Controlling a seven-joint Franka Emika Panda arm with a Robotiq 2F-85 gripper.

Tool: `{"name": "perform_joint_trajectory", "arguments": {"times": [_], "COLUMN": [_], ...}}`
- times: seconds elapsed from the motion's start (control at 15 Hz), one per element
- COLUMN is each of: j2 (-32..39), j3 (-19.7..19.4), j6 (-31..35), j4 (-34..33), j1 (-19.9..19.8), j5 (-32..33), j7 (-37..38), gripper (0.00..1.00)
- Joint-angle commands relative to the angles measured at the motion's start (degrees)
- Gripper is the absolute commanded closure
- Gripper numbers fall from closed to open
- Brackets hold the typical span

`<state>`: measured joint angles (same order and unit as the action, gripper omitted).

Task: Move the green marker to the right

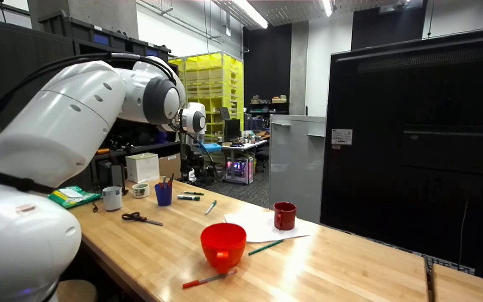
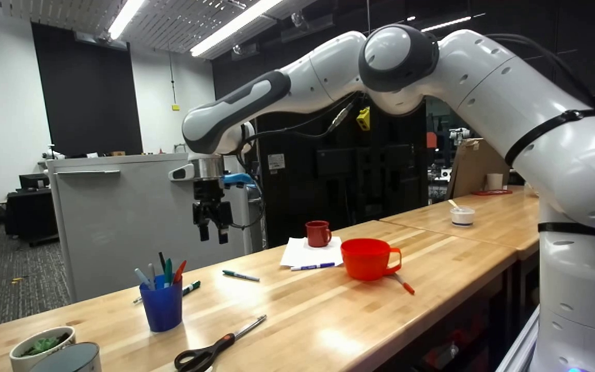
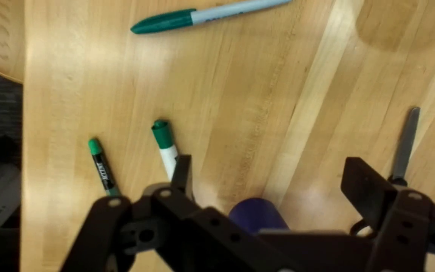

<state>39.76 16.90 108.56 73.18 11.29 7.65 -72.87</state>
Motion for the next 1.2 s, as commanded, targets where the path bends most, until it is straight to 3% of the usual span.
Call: {"name": "perform_joint_trajectory", "arguments": {"times": [0.0, 0.47, 0.53, 1.13], "j2": [0.86, 2.64, 3.92, 14.36], "j3": [-1.09, 0.02, -1.68, -4.42], "j6": [-1.83, -3.6, -4.5, -6.16], "j4": [-1.62, -3.74, -5.38, -15.16], "j1": [1.38, 1.15, 2.63, 6.33], "j5": [-0.74, 0.0, -0.04, 3.63], "j7": [-2.92, -6.44, -5.94, -7.43], "gripper": [0.0, 0.0, 0.0, 0.0]}}
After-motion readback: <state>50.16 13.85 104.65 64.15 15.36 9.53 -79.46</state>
